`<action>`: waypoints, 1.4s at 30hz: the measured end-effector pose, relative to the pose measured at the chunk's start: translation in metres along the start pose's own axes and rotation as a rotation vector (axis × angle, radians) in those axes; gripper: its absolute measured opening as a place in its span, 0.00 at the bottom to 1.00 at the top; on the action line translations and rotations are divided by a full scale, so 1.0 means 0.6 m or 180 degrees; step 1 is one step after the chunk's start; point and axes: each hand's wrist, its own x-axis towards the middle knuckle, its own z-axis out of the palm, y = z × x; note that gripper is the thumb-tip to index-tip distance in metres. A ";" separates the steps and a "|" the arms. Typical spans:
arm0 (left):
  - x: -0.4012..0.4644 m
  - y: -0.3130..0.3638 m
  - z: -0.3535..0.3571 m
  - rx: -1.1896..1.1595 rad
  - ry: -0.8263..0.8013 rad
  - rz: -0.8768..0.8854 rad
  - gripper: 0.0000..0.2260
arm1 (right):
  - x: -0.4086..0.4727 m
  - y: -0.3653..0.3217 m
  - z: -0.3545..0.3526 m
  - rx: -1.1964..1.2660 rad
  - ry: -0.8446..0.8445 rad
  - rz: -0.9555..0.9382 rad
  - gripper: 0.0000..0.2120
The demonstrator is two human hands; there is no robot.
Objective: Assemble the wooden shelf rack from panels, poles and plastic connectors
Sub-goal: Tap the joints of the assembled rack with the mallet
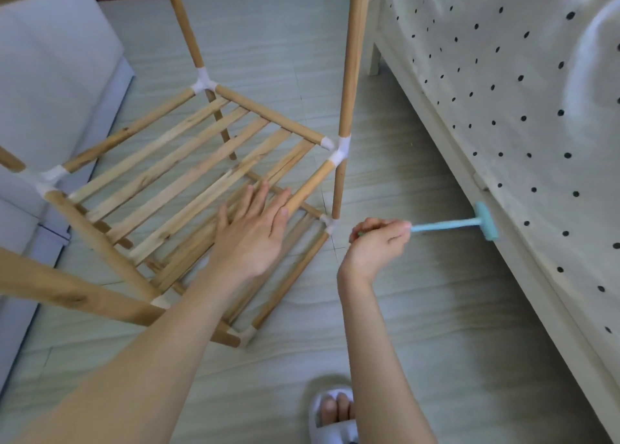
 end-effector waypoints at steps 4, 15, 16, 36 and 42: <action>-0.008 0.007 0.002 -0.0033 0.0007 0.0027 0.22 | -0.034 0.012 0.013 -0.0550 -0.0959 0.0626 0.20; -0.005 0.001 -0.001 0.0109 0.0240 0.0101 0.23 | -0.053 -0.003 0.000 -0.1014 -0.1392 0.0923 0.18; -0.010 0.003 -0.002 0.0159 0.0262 0.0134 0.23 | -0.054 -0.008 -0.008 -0.1035 -0.1376 0.0861 0.17; -0.334 -0.103 -0.056 -0.0270 0.1154 -0.0423 0.11 | -0.226 -0.099 -0.039 -0.0902 -0.2389 0.2310 0.17; -0.279 -0.123 -0.045 0.0156 0.0528 -0.0453 0.29 | -0.218 -0.091 0.010 -0.0328 -0.1994 0.2834 0.18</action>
